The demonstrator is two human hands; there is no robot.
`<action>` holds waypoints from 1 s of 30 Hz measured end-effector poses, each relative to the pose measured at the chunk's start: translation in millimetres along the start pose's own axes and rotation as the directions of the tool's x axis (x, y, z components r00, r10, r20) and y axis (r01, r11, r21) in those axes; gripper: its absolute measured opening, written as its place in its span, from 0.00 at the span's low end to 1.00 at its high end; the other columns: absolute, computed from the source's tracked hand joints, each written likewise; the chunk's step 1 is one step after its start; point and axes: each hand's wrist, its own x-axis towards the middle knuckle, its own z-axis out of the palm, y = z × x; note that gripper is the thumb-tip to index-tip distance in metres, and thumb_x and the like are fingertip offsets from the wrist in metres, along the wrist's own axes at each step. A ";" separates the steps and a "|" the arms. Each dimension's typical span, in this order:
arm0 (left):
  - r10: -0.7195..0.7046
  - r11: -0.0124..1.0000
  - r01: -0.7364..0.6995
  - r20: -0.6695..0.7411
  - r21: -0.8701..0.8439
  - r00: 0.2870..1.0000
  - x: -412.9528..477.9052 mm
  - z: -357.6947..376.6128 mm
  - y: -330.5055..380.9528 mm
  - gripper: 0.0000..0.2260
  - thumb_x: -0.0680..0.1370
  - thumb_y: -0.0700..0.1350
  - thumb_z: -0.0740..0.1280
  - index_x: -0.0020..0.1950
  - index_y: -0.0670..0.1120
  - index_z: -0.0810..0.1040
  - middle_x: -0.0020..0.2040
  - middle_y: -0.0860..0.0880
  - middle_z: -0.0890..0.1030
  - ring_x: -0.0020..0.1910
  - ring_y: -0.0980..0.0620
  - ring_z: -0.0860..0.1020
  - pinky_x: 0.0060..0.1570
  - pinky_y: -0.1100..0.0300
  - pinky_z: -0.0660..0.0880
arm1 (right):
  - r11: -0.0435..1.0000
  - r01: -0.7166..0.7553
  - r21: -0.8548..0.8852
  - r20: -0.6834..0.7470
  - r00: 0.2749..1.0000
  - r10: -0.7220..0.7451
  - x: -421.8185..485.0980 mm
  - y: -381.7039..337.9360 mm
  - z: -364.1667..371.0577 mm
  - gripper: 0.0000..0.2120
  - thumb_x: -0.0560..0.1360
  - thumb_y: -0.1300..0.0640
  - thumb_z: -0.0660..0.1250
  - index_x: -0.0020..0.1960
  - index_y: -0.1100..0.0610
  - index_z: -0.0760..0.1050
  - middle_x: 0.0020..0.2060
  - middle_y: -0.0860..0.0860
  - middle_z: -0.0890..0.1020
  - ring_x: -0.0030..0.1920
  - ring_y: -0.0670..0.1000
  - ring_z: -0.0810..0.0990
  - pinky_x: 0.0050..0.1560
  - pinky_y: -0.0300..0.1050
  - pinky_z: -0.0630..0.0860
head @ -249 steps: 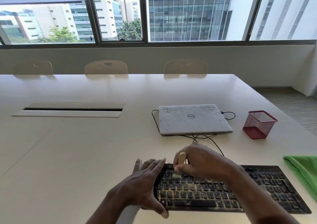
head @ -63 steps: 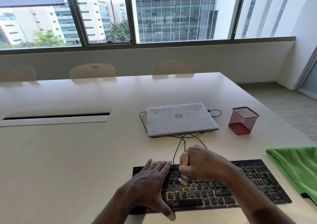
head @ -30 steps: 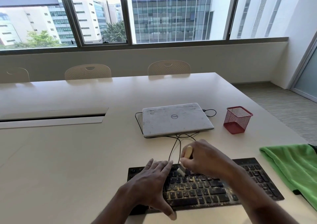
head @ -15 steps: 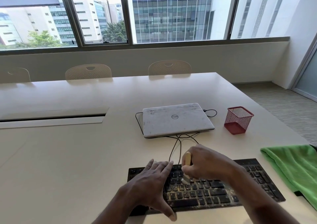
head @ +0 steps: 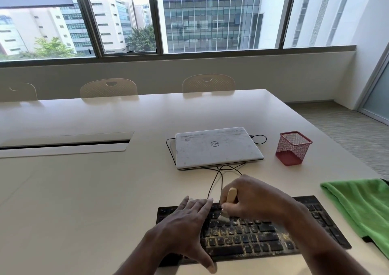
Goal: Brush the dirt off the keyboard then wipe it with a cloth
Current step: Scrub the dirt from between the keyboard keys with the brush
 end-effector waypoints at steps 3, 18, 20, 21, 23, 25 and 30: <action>0.003 1.000 -0.003 0.013 -0.001 1.000 0.5 -0.4 -0.2 0.65 0.65 0.71 0.75 0.82 0.45 0.36 0.84 0.48 0.44 0.81 0.53 0.41 0.75 0.57 0.29 | 1.000 0.004 -0.024 0.081 0.997 -0.002 -0.2 -1.4 2.9 0.07 0.75 0.54 0.70 0.43 0.56 0.83 0.36 0.51 0.85 0.32 0.51 0.80 0.36 0.49 0.79; 0.019 1.000 -0.019 0.007 0.011 1.000 5.2 0.9 2.3 0.65 0.64 0.73 0.74 0.82 0.45 0.36 0.84 0.48 0.45 0.81 0.54 0.42 0.76 0.56 0.30 | 0.981 -0.191 0.037 -0.045 0.980 0.193 -4.1 5.5 4.8 0.11 0.72 0.57 0.68 0.37 0.65 0.80 0.27 0.52 0.77 0.26 0.48 0.69 0.28 0.48 0.68; 0.018 1.000 -0.018 0.011 0.013 1.000 5.6 0.8 2.0 0.65 0.64 0.73 0.74 0.82 0.45 0.36 0.84 0.47 0.45 0.81 0.54 0.42 0.76 0.56 0.30 | 0.984 -0.175 0.031 -0.122 0.977 0.177 -2.9 4.8 3.4 0.11 0.74 0.56 0.68 0.37 0.61 0.80 0.30 0.54 0.80 0.27 0.47 0.71 0.29 0.48 0.71; 0.018 1.000 -0.018 0.014 0.014 1.000 5.7 0.7 2.3 0.65 0.65 0.73 0.74 0.82 0.45 0.36 0.84 0.47 0.45 0.81 0.54 0.42 0.77 0.56 0.30 | 0.985 -0.168 0.031 -0.147 0.974 0.171 -2.3 4.8 3.1 0.10 0.75 0.56 0.69 0.37 0.60 0.81 0.32 0.56 0.82 0.27 0.47 0.72 0.29 0.46 0.72; 0.017 1.000 -0.018 0.014 0.015 1.000 5.7 0.4 2.8 0.65 0.65 0.73 0.74 0.82 0.45 0.36 0.84 0.47 0.45 0.81 0.54 0.42 0.76 0.56 0.30 | 0.985 -0.168 0.044 -0.117 0.978 0.172 -2.1 5.3 3.8 0.11 0.76 0.57 0.68 0.39 0.62 0.81 0.34 0.57 0.83 0.27 0.47 0.72 0.29 0.43 0.72; 0.018 1.000 -0.018 0.009 0.015 1.000 5.1 -0.1 3.3 0.65 0.65 0.73 0.74 0.82 0.45 0.36 0.84 0.47 0.46 0.81 0.54 0.42 0.76 0.56 0.30 | 0.980 -0.192 0.051 -0.034 0.980 0.194 -3.8 6.5 4.9 0.11 0.75 0.57 0.68 0.40 0.64 0.81 0.32 0.56 0.82 0.28 0.48 0.73 0.31 0.46 0.72; 0.019 1.000 -0.019 -0.004 0.005 1.000 4.2 -0.4 3.8 0.65 0.65 0.72 0.75 0.82 0.45 0.36 0.84 0.47 0.46 0.81 0.54 0.42 0.74 0.59 0.28 | 0.991 -0.128 0.033 -0.084 0.988 0.131 -5.1 4.3 0.1 0.10 0.75 0.56 0.68 0.37 0.58 0.81 0.29 0.51 0.80 0.26 0.44 0.70 0.29 0.41 0.69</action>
